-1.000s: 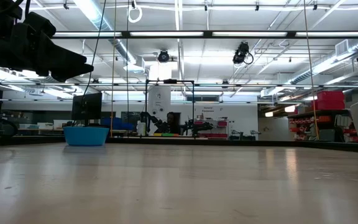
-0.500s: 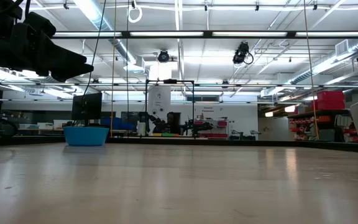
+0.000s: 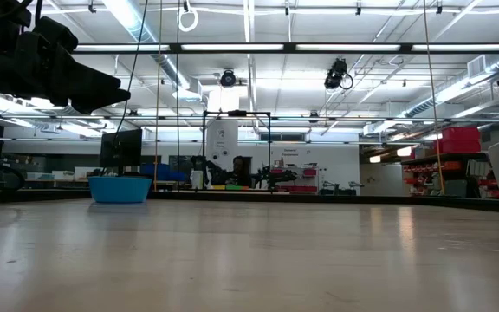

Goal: Nest bowls inside each other
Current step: Stack the blue bowl on the yellow bowl

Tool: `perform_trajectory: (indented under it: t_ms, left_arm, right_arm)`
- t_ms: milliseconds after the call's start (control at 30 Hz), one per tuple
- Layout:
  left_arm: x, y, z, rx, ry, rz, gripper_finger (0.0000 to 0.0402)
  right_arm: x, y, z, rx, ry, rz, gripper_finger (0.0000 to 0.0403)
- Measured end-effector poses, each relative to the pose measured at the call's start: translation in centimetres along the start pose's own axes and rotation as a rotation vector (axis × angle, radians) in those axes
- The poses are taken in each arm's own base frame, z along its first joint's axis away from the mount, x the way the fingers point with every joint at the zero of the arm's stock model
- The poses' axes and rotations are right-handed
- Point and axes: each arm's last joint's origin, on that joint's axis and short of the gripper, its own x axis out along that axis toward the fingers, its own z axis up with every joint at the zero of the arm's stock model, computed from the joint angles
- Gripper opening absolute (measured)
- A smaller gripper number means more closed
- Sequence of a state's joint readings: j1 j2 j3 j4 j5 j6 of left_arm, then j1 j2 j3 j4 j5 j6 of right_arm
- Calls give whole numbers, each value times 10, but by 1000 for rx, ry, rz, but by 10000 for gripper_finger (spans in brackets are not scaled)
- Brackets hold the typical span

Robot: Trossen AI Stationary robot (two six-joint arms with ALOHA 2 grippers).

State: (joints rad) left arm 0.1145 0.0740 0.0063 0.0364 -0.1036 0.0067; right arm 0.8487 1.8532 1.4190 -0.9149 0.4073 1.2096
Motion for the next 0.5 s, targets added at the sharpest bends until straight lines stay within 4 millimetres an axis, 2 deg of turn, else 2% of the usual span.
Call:
perform_trajectory:
  t_ms: [133,200,367,500]
  left_arm:
    - [0,0,0,0,0,0,279]
    - [0,0,0,0,0,0,279]
    - [0,0,0,-16,3,-11,279]
    - [0,-4,-1,-127,21,-121,279]
  right_arm:
    - [-17,-6,17,-85,-201,-42,175]
    - [-20,-11,30,-126,-309,-89,173]
    - [-6,-21,78,-195,-427,-129,173]
    - [4,-29,115,-213,-479,-76,178]
